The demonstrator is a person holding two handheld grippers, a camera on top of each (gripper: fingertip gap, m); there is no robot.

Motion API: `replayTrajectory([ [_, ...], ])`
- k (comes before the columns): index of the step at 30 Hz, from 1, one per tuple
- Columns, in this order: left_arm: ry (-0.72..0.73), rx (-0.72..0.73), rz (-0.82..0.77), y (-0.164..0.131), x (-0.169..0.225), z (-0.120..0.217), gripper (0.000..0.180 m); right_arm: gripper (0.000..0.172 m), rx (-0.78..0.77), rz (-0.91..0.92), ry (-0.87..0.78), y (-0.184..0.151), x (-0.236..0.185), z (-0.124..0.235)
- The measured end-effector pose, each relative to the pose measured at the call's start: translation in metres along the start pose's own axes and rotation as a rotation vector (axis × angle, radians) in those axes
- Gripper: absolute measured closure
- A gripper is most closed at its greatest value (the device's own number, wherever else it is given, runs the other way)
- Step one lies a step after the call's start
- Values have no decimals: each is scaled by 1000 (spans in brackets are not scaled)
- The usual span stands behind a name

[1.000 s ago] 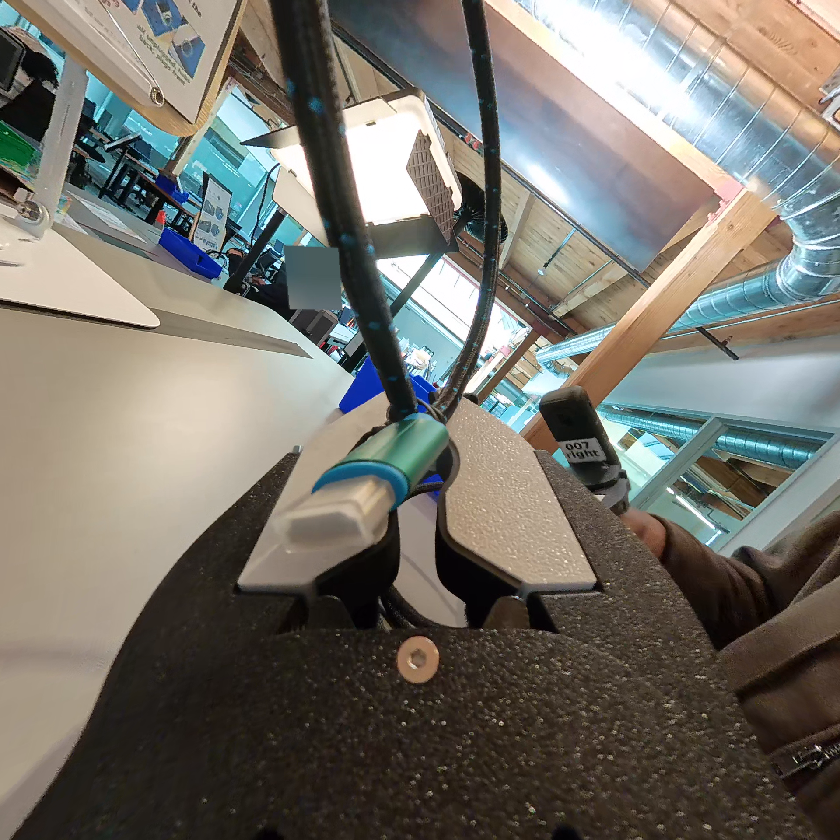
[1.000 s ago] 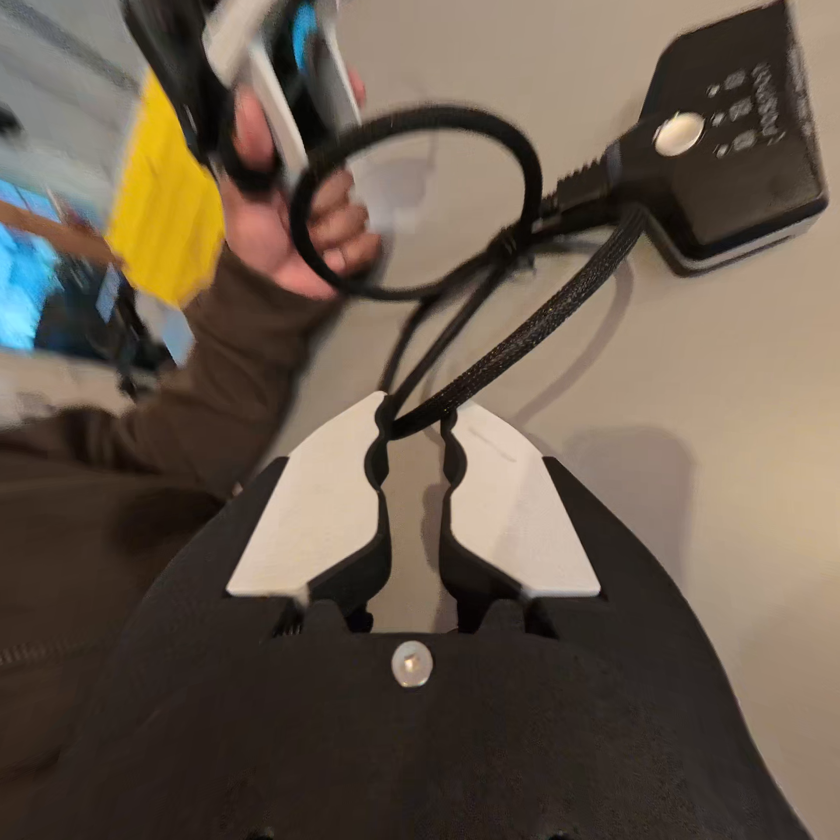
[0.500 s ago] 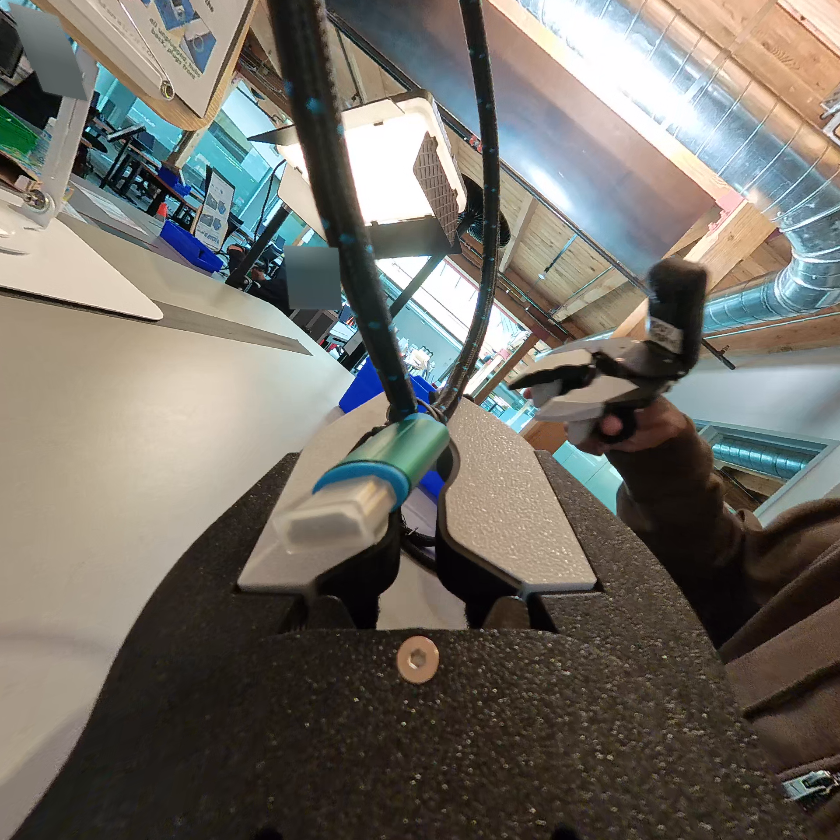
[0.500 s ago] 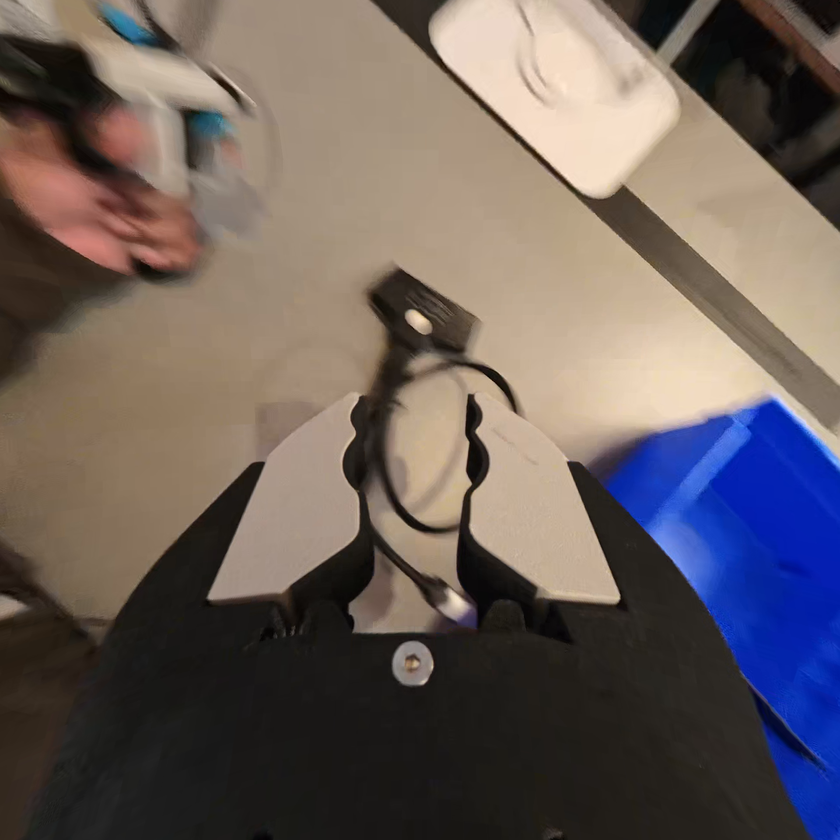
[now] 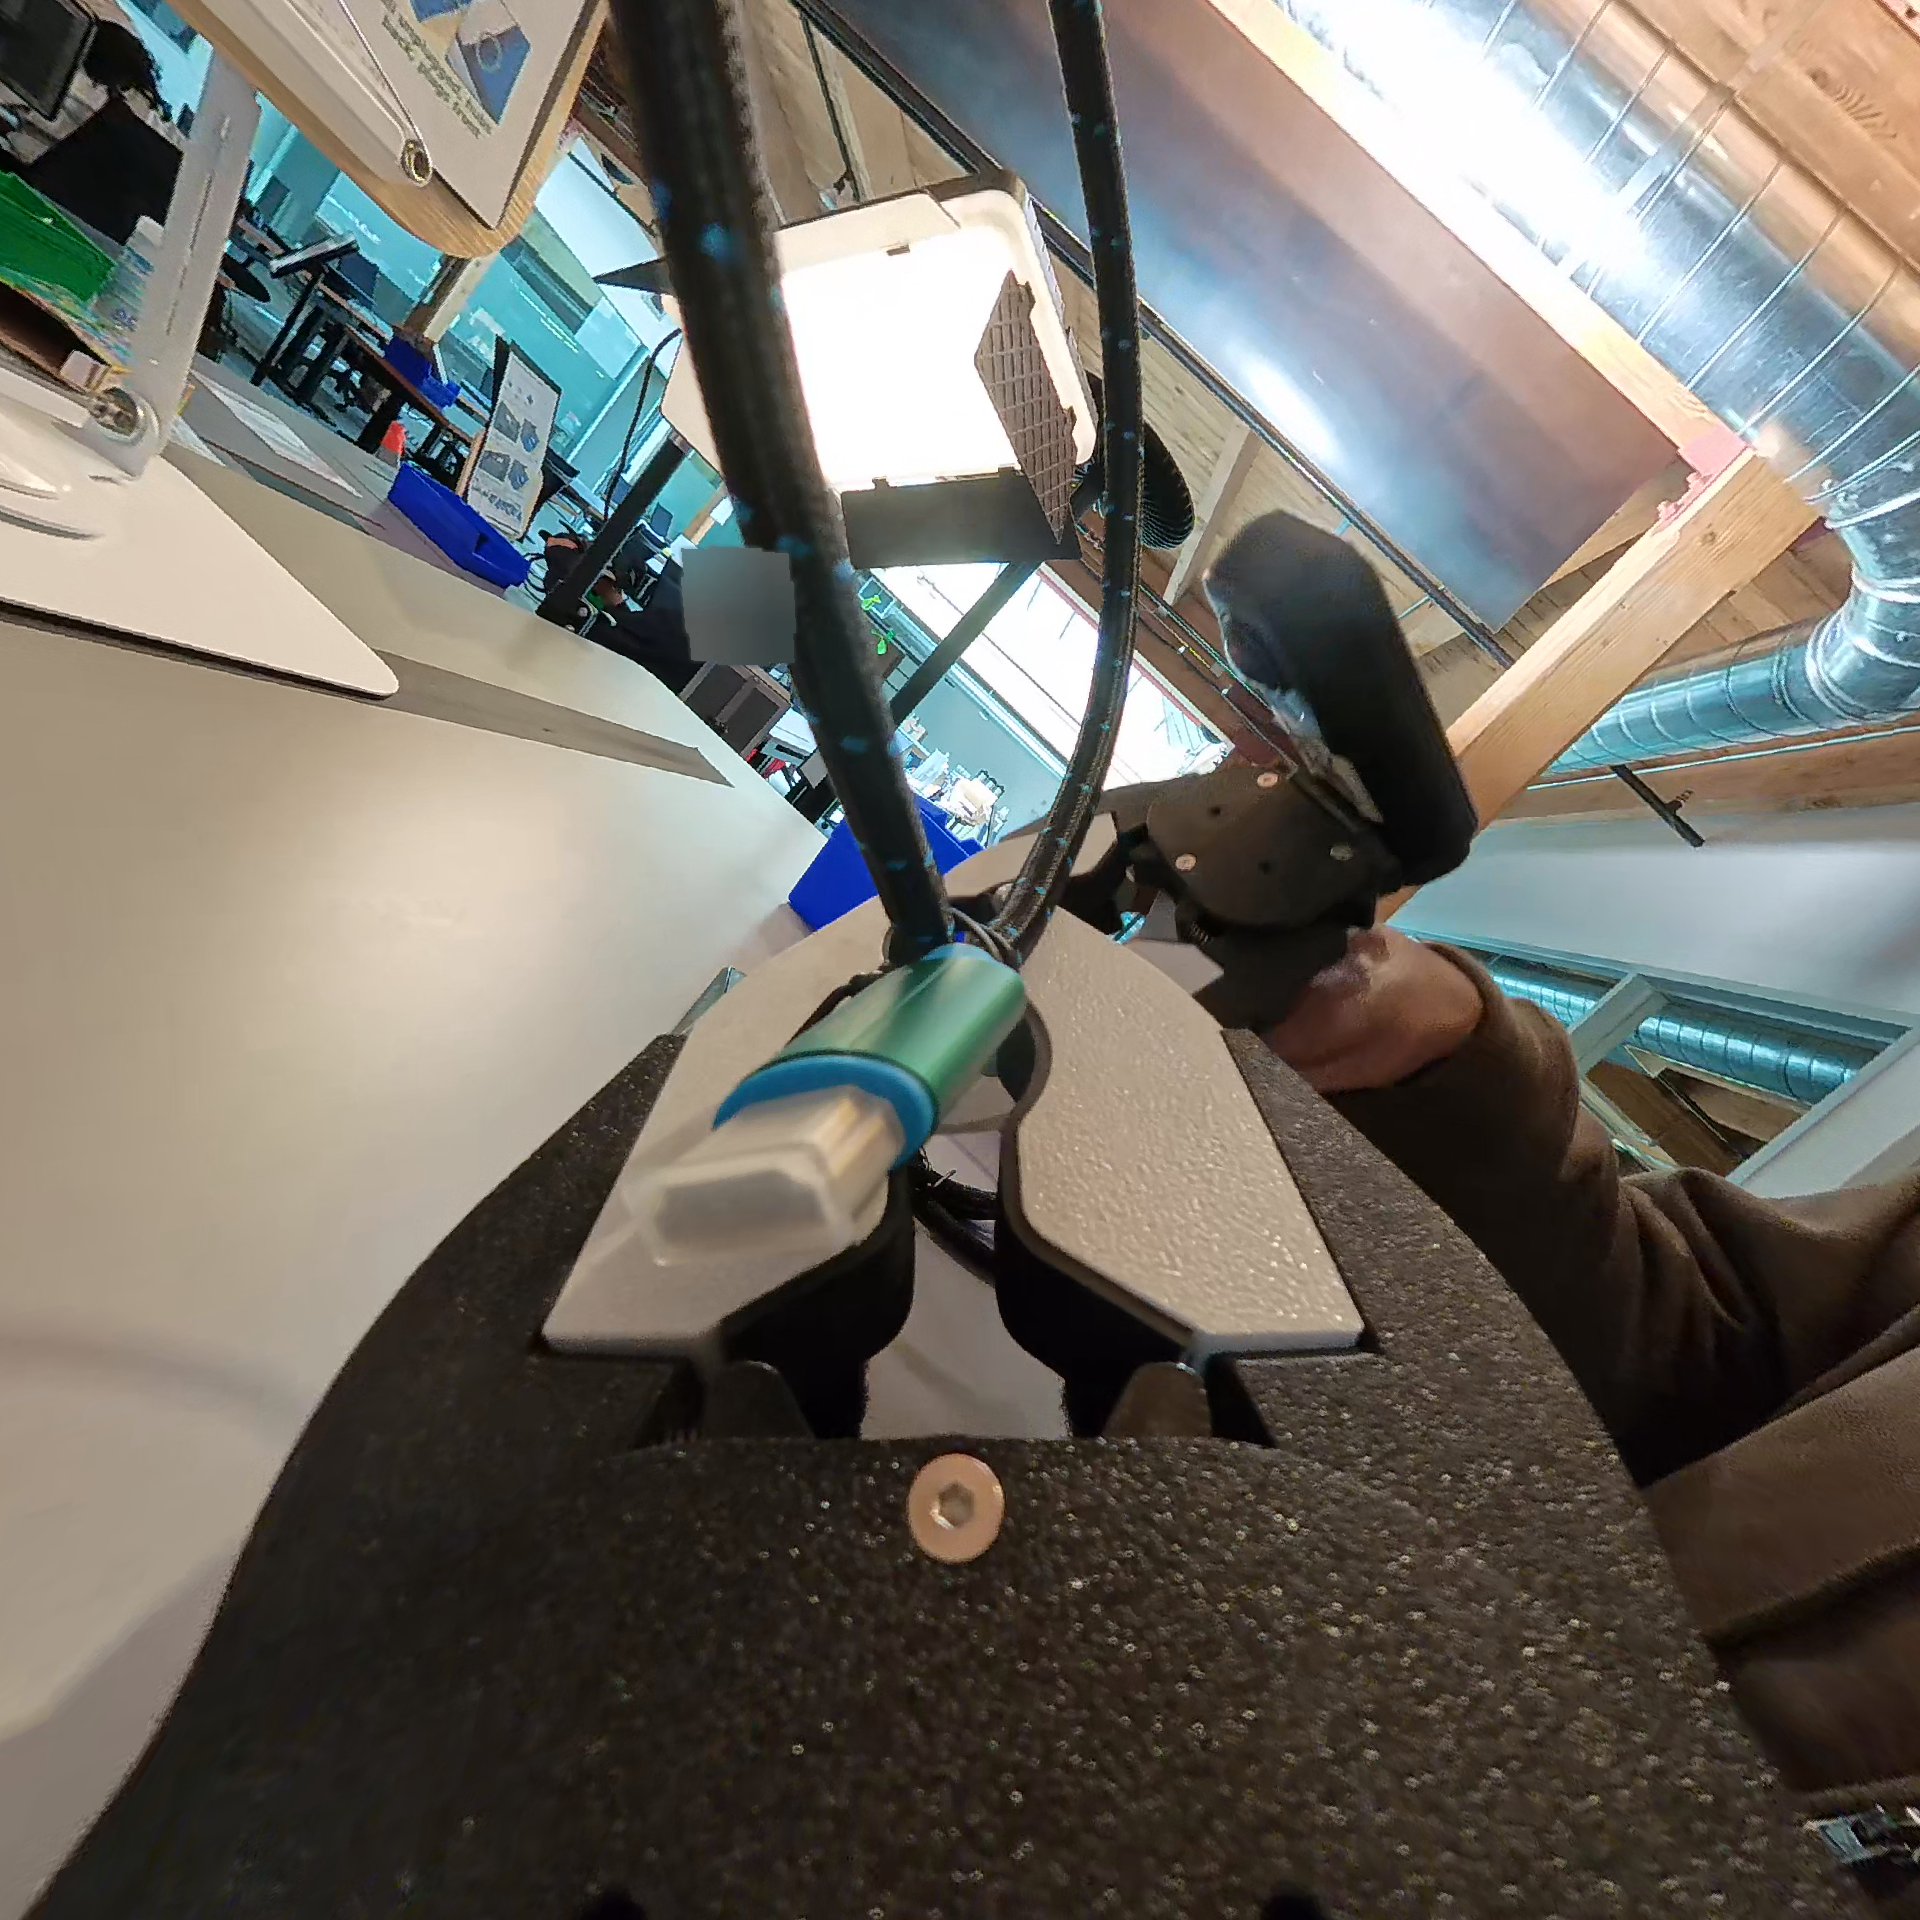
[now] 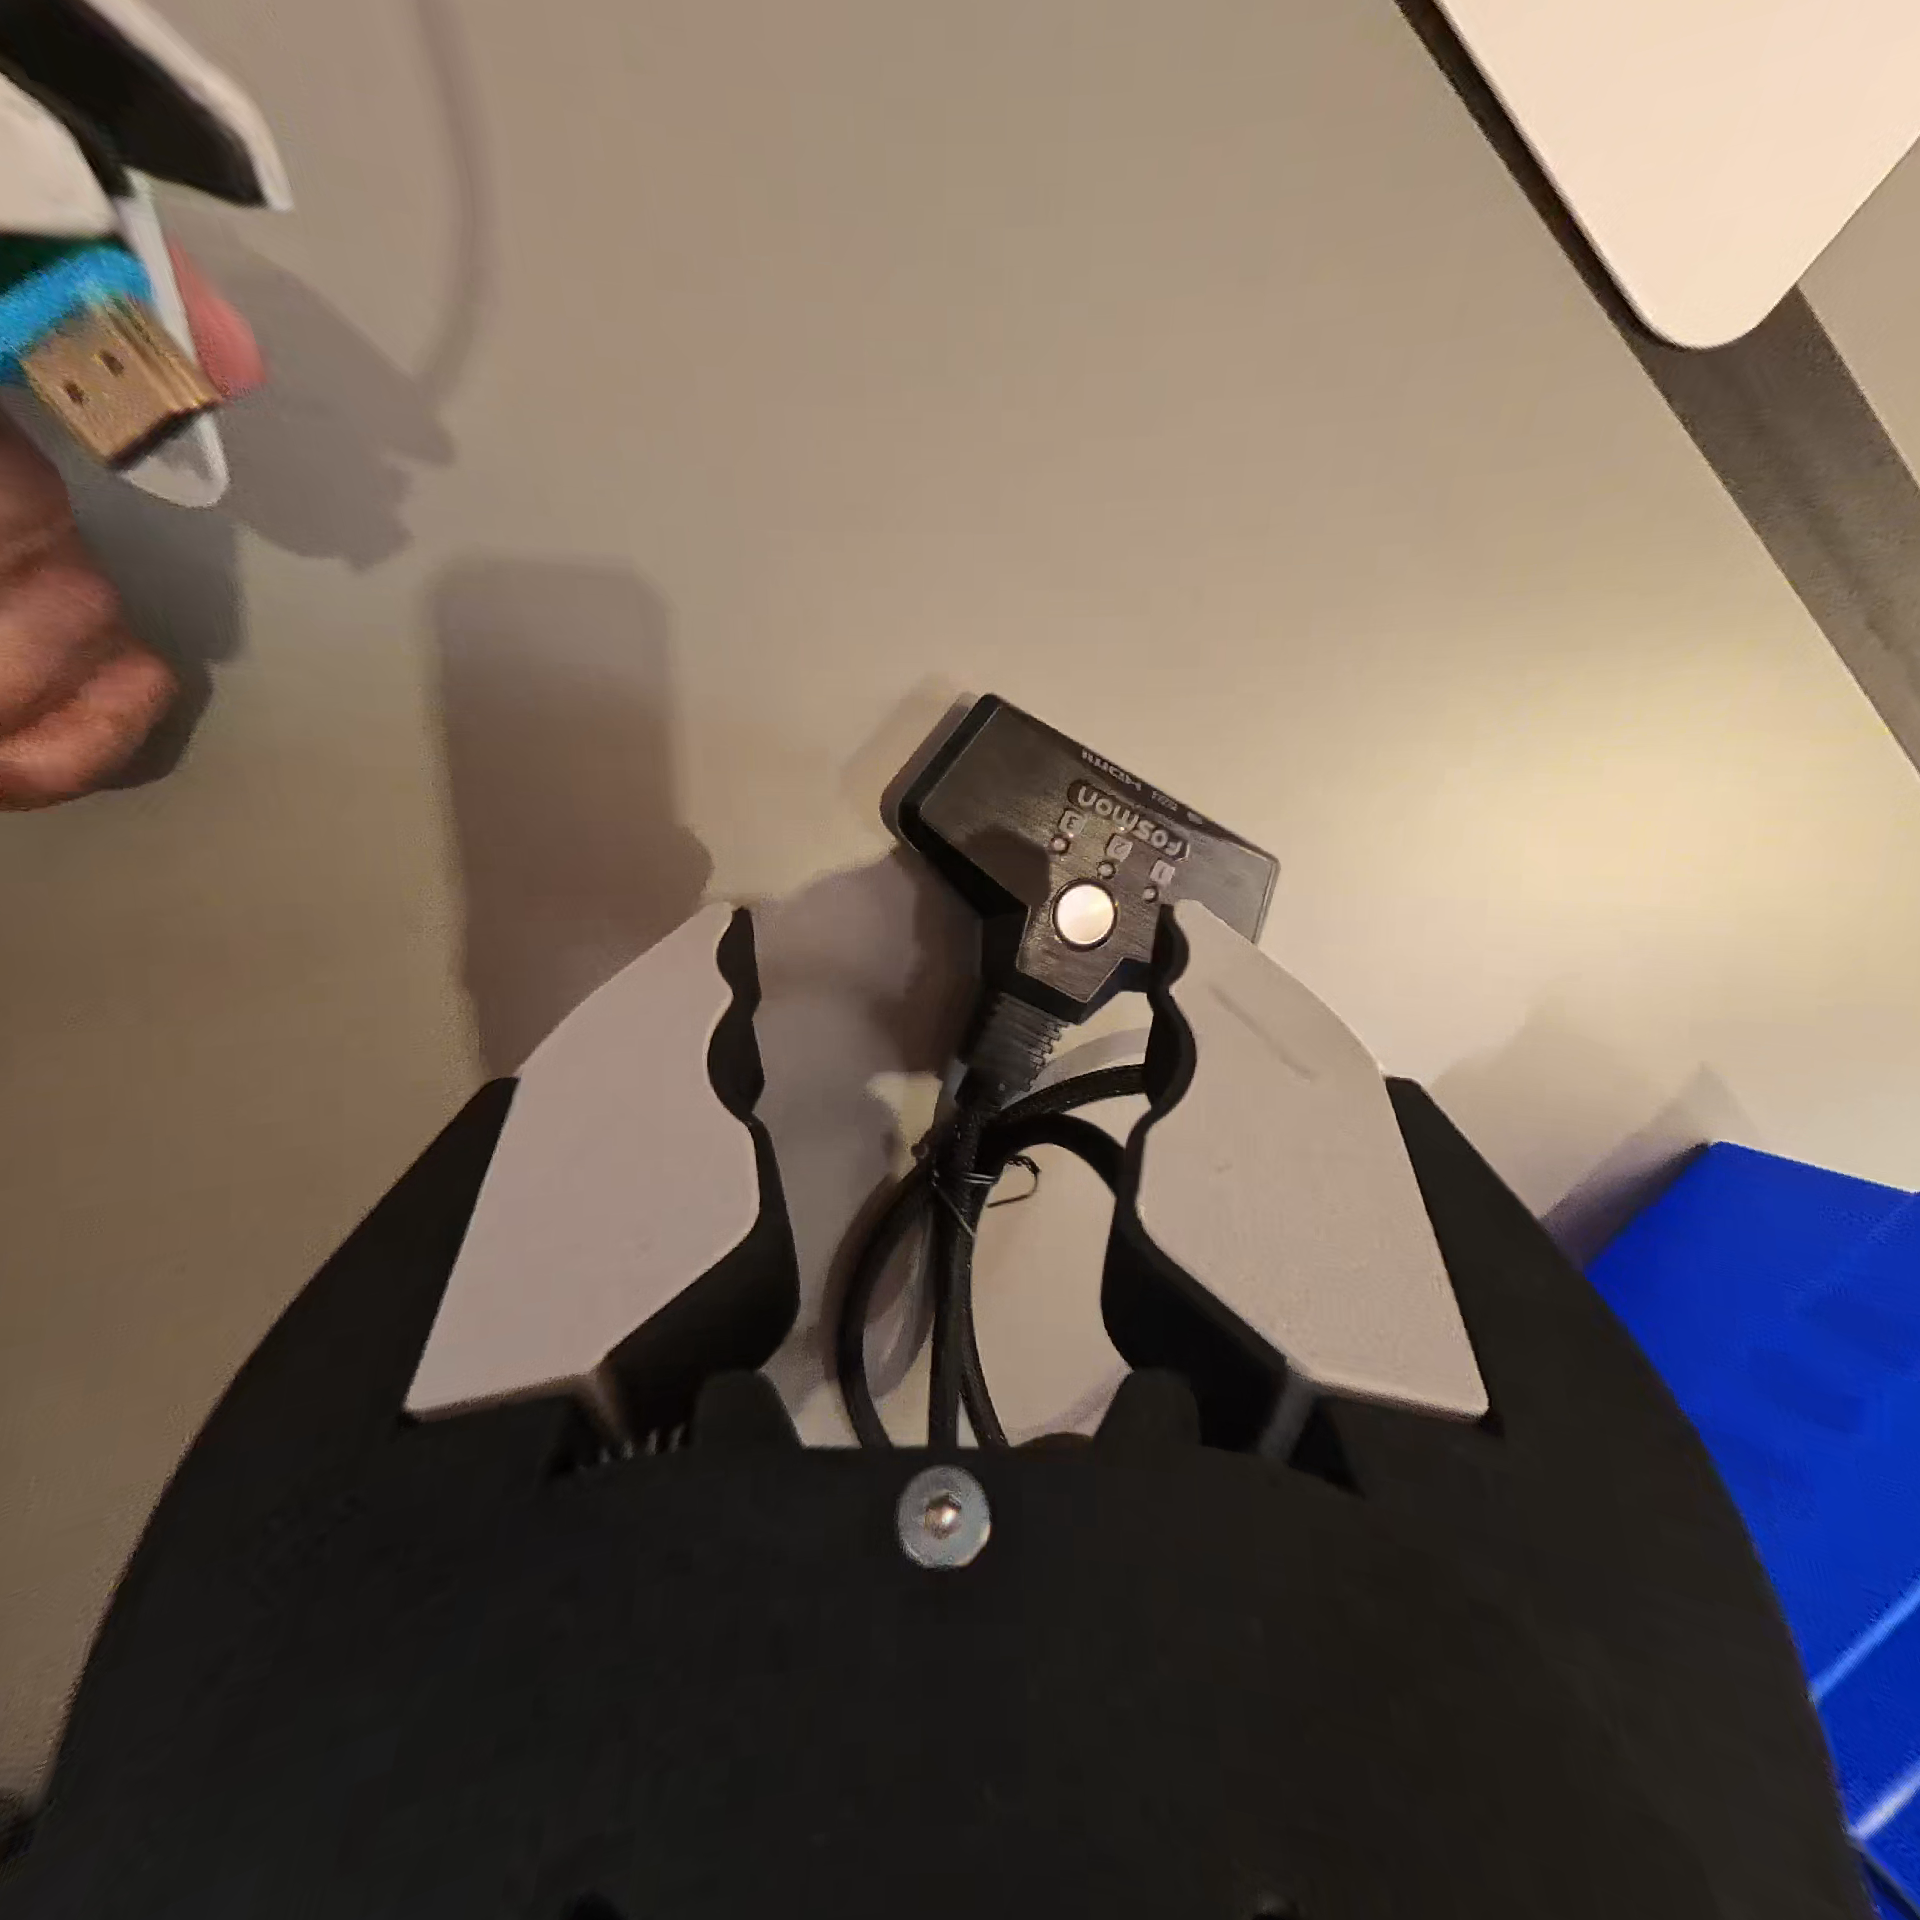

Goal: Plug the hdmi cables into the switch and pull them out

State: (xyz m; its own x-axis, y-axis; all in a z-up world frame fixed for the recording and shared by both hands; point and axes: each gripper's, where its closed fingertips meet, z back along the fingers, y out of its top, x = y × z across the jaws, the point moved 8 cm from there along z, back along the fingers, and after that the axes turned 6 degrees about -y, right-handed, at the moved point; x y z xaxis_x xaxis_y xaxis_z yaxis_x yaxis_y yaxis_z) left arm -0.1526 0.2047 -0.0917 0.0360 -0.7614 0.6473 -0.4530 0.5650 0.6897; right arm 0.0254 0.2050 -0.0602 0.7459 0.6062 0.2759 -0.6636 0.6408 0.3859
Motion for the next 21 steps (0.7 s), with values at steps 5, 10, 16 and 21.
replayTrajectory([
  [5,4,4,11,1,-1,1,169,102,-22,51,20,19,35,18],
  [10,4,-8,12,0,-1,1,169,90,-138,-17,277,9,79,-11],
  [16,1,-12,17,0,-1,1,169,80,-321,83,357,-26,44,-41],
  [21,-1,-10,21,0,-1,1,169,98,-291,112,210,-46,17,-34],
])
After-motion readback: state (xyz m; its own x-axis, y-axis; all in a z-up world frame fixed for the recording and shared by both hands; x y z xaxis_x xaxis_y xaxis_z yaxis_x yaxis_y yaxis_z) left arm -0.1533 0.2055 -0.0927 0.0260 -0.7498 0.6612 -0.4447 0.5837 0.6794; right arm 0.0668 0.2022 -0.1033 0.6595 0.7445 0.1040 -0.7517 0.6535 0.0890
